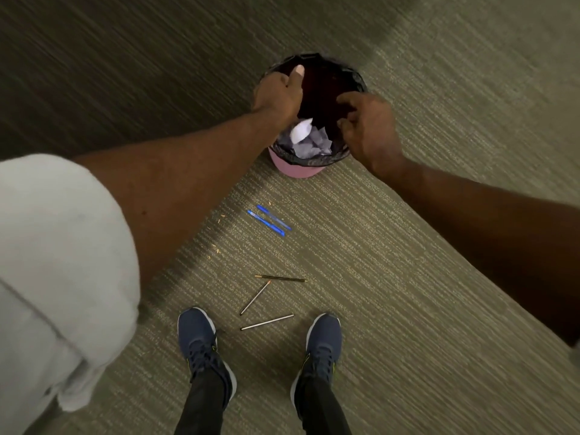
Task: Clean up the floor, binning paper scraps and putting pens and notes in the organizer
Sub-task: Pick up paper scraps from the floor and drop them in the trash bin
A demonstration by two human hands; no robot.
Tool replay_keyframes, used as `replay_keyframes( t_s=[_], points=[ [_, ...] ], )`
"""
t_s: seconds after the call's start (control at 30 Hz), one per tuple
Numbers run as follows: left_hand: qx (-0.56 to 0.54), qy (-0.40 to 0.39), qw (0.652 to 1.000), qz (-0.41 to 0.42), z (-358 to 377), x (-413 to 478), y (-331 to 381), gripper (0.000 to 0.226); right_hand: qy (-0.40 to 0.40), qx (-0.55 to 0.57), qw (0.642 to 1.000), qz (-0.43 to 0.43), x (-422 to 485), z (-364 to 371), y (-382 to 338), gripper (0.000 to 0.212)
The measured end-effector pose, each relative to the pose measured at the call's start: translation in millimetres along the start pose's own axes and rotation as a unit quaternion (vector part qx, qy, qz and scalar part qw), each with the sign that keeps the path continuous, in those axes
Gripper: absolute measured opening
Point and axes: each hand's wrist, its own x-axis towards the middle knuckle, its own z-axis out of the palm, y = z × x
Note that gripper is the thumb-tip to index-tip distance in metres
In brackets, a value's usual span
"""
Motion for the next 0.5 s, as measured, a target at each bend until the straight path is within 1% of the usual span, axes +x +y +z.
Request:
replay_keyframes(
  t_s=[0.13,0.23,0.3,0.37,0.43,0.5],
  points=[
    [0.006,-0.031,0.999,0.039,-11,-4,-10,0.033,0.012,-0.017,1.000,-0.021,-7,-1,0,0.042],
    [0.042,-0.041,0.996,0.062,-26,-11,-37,0.043,0.015,-0.025,0.998,-0.049,-15,7,-6,0.039],
    [0.068,-0.033,0.995,0.064,-41,-19,-64,0.046,0.000,-0.012,0.998,-0.054,-23,19,-13,0.037],
    [0.084,-0.022,0.995,0.047,-57,-28,-95,0.043,-0.013,0.001,0.998,-0.064,-35,32,-23,0.036],
    [0.089,-0.015,0.996,0.027,-71,-36,-127,0.040,-0.020,0.002,0.995,-0.095,-48,50,-34,0.034],
    [0.097,-0.014,0.995,0.013,-81,-45,-159,0.034,-0.046,-0.007,0.991,-0.126,-62,72,-44,0.032]
  ],
)
